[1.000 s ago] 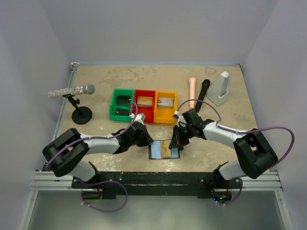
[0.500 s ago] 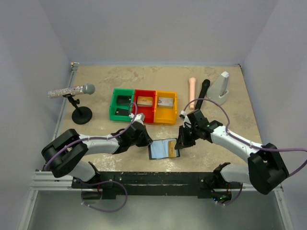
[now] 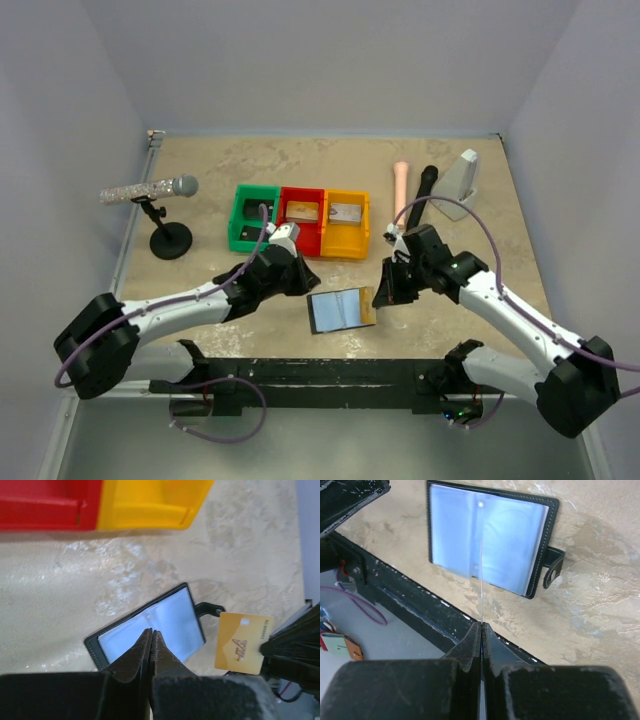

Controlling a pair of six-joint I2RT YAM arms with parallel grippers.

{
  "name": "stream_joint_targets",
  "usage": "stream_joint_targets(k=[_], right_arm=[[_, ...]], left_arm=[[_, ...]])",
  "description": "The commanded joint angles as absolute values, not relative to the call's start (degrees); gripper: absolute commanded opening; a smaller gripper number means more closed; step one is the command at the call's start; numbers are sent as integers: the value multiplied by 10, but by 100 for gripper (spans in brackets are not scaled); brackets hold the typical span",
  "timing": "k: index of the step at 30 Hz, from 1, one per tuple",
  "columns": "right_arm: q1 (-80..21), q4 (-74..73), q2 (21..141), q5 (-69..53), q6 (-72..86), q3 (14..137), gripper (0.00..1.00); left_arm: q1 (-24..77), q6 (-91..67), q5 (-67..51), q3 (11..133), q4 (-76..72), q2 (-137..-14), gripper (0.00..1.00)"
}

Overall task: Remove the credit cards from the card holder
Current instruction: Place the credit card in the storage box.

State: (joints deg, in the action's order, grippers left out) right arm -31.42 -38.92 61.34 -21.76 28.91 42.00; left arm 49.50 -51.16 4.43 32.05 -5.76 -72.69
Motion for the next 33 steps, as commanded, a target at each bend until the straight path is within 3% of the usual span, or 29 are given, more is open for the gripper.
stream_joint_targets(k=[1, 5, 7, 9, 14, 19, 33], right_arm=[[-312, -418, 556, -234, 251, 473, 0], [-312, -424, 526, -286, 221, 504, 0], [-313, -417, 518, -328, 214, 516, 0], [-312, -402, 510, -365, 214, 519, 0], [-312, -333, 483, -459, 235, 491, 0], [-310, -261, 482, -570, 279, 476, 0], [-314, -294, 480, -596, 265, 513, 0]], left_arm=[[490, -458, 45, 367, -40, -643, 0], [490, -400, 62, 394, -4, -569, 3], [490, -377, 40, 390, -11, -528, 14], [485, -359, -23, 372, -45, -489, 36], [480, -395, -153, 281, -162, -405, 62], [477, -450, -266, 184, -346, -372, 67], [473, -495, -373, 206, -427, -438, 62]])
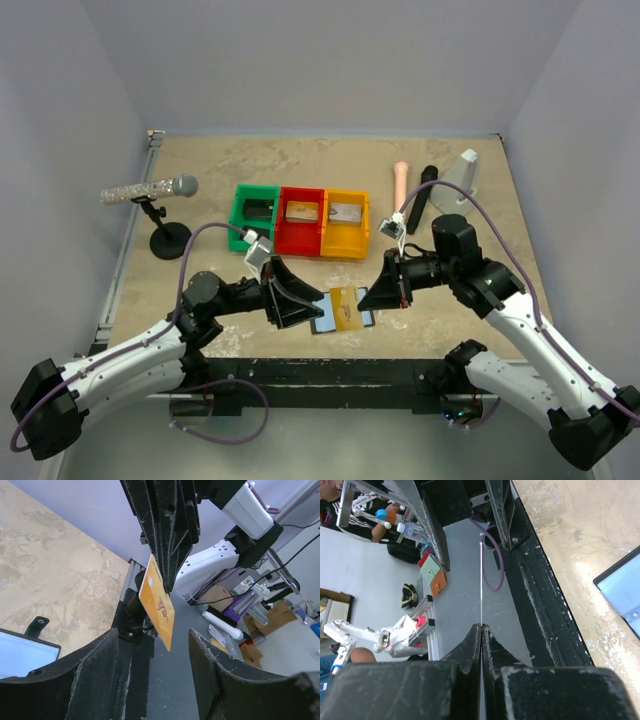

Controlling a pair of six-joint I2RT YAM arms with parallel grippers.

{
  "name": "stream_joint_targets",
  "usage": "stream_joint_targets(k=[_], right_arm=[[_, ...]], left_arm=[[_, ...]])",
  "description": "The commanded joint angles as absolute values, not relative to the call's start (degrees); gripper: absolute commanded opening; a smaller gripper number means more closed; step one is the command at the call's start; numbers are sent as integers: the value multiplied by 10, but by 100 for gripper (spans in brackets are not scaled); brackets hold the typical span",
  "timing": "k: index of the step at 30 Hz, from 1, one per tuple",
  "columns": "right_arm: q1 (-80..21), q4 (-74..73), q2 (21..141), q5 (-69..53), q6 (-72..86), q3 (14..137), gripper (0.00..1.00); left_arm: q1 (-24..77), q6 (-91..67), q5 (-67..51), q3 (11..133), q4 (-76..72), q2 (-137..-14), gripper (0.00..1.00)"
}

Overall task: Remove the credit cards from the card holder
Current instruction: Place the credit card in the storage box.

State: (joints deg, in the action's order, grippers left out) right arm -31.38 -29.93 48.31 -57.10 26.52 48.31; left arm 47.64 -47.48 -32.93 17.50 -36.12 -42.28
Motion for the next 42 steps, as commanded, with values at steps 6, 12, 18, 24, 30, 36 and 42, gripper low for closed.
stream_joint_targets(k=[6, 12, 18, 24, 30, 36, 42], right_arm=[[-318, -301, 489, -591, 262, 525, 0], [-327, -308, 502, -579, 258, 532, 0], [-333, -322, 511, -572, 250, 541, 0], [-336, -324, 513, -569, 247, 539, 0], [-337, -329, 514, -567, 243, 538, 0], [-337, -361, 513, -555, 236, 550, 40], [-316, -457, 475, -439, 214, 593, 66]], left_arm=[[473, -507, -390, 214, -454, -475, 60], [474, -512, -409, 232, -462, -507, 53], [474, -515, -415, 238, -467, -519, 44], [475, -520, -421, 235, -475, -526, 33], [475, -520, -424, 236, -476, -535, 6], [473, -519, -416, 227, -477, -527, 0], [440, -479, -250, 226, -319, -440, 0]])
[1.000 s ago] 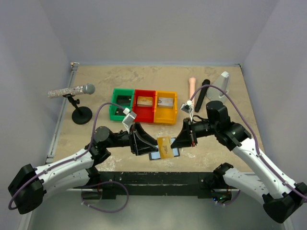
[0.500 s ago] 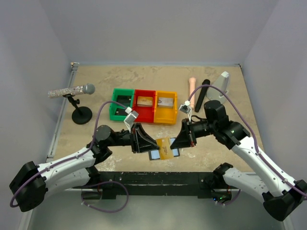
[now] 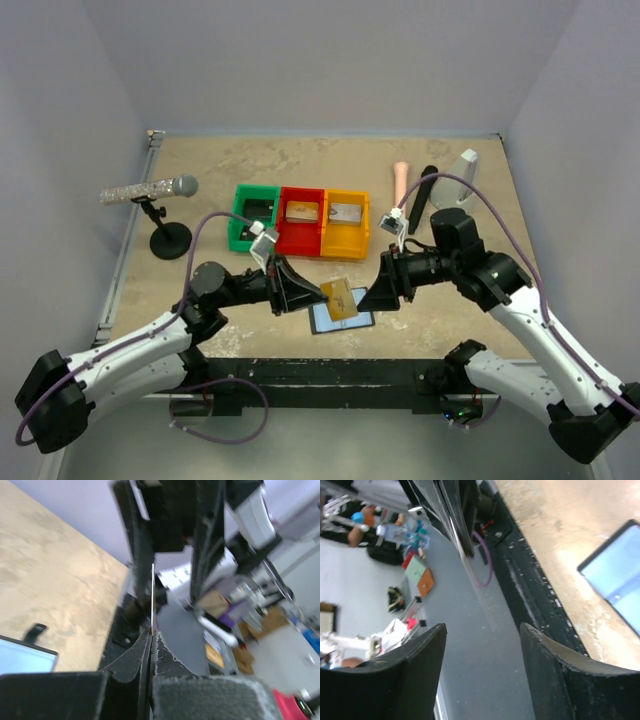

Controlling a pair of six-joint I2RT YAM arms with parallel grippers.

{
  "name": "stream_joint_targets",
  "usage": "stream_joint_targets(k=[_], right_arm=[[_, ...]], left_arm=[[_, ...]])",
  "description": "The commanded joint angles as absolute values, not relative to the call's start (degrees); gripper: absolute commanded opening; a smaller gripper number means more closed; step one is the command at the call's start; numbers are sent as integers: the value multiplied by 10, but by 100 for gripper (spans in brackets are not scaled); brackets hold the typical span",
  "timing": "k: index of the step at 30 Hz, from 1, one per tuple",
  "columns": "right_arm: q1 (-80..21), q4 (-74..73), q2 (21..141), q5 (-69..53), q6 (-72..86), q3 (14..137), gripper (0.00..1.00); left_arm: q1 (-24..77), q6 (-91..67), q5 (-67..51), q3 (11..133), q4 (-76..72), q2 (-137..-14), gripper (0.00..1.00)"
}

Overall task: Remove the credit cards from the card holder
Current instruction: Place the credit card in the storage box.

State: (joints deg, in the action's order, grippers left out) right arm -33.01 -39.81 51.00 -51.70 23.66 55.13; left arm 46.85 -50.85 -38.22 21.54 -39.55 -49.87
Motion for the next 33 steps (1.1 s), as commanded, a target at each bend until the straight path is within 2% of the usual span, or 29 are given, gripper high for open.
stream_joint_targets(k=[1, 7, 13, 22, 33], right_arm=[[-314, -461, 462, -415, 215, 593, 67], [-314, -440, 394, -279, 243, 546, 68], [-315, -402, 344, -231, 279, 486, 66], [-314, -395, 286, -215, 298, 447, 65], [-314, -403, 295, -215, 286, 454, 65]], left_arm=[[432, -482, -203, 231, -272, -430, 0], [415, -596, 124, 262, -167, -438, 0], [413, -651, 302, 365, -112, -572, 0], [366, -743, 313, 459, -96, -753, 0], [352, -739, 278, 516, -117, -873, 0]])
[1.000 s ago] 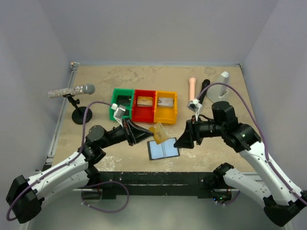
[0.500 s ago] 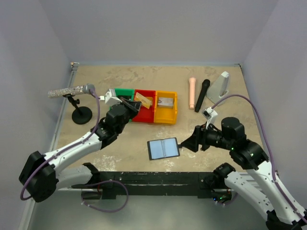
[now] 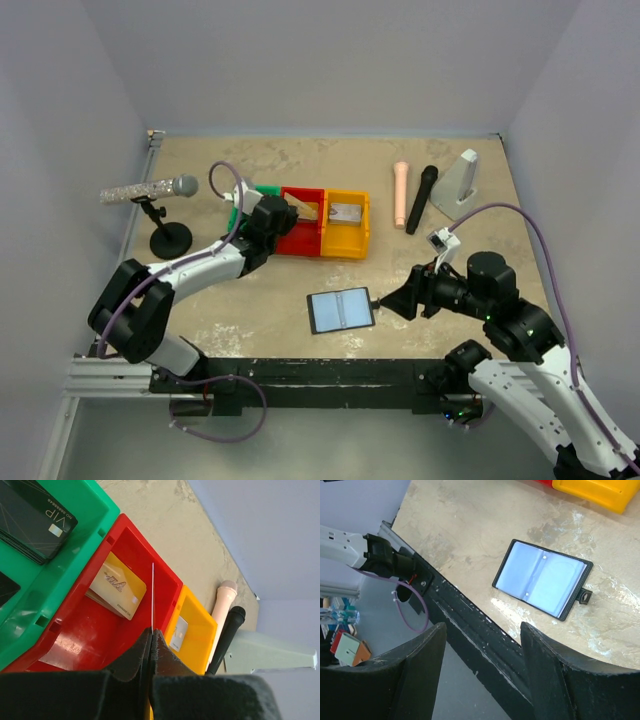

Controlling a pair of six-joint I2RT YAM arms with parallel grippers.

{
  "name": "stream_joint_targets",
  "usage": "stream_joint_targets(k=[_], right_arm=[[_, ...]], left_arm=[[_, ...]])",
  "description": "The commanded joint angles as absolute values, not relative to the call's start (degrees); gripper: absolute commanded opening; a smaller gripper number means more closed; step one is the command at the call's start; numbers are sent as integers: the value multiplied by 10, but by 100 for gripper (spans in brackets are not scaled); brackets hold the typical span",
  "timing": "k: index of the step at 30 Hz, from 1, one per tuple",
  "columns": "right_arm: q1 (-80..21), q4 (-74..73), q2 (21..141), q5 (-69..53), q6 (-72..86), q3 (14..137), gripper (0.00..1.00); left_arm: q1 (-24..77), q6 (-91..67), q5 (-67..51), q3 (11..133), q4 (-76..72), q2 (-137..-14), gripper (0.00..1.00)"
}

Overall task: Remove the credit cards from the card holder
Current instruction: Place the credit card in the storage box.

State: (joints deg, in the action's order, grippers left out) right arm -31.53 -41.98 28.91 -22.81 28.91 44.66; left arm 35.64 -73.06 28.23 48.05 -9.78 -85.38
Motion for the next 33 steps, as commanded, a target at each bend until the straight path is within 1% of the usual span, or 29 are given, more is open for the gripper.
stream_joint_targets(k=[1, 11, 20, 33], right_arm=[[-315, -403, 294, -215, 286, 452, 65], [-314, -410, 289, -211, 284, 452, 65], [-315, -406, 285, -210, 287, 440, 65], [-315, -406, 303, -208, 278, 445, 65]], left_arm=[[352, -737, 278, 518, -119, -881, 0], [350, -705, 279, 552, -147, -956, 0], [342, -663, 294, 583, -162, -992, 0], [330, -656, 280, 608, -169, -1047, 0]])
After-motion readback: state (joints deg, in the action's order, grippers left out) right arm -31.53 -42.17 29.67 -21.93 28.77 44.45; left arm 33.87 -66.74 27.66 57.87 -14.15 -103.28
